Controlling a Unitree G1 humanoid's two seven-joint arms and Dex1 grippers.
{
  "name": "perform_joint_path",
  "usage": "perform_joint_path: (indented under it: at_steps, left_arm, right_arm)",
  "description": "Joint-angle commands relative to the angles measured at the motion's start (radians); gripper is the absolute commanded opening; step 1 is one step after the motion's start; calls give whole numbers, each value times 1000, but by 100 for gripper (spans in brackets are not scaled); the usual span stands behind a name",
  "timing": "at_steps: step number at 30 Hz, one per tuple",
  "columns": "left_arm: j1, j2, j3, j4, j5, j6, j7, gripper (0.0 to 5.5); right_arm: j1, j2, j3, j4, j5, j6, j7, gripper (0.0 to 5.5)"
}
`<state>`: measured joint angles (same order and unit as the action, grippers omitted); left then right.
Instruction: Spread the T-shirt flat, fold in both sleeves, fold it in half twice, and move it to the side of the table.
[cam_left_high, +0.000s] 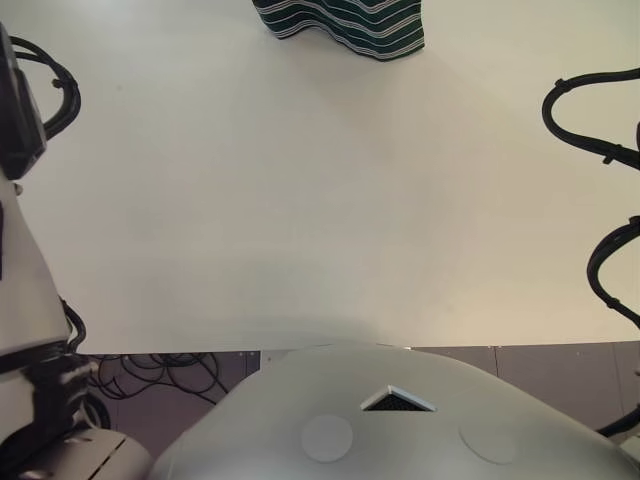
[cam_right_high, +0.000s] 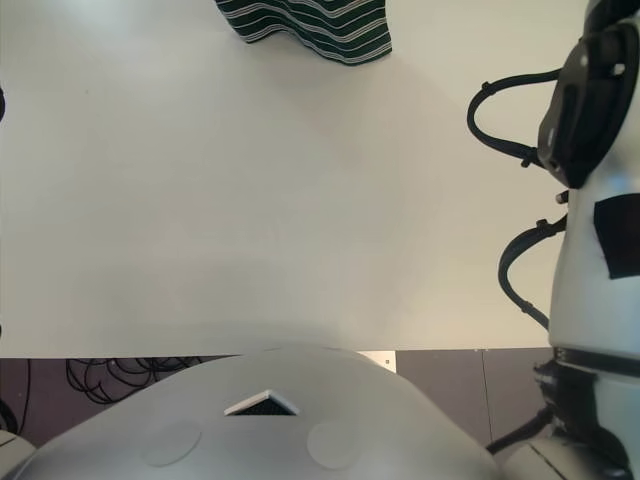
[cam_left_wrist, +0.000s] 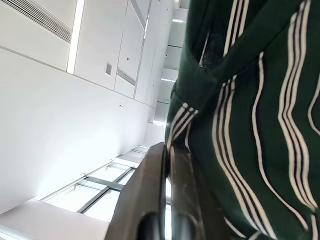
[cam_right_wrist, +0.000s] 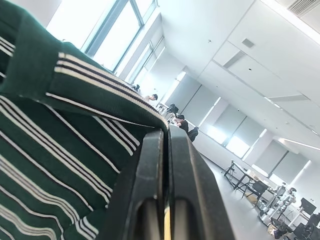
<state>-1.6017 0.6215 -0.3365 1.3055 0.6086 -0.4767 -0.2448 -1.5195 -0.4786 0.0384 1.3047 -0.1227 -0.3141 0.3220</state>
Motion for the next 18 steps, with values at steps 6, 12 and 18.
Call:
perform_joint_path:
  at_steps: [6,12,18]
  left_arm:
    - [117,77,68,-62,-163,-226,-343,0]
    - [922,412,227,-1173,-1183,365,-1205,0]
    - [1700,618,76,-1694,-1125,324,-1106,0]
  right_arm:
    - [111,-35,-83,-98,104,-137,320,4]
    - [820,-243,-214,-1053,698,377,957,4]
    - [1626,-465,-121,-1407,587,372,1200,4]
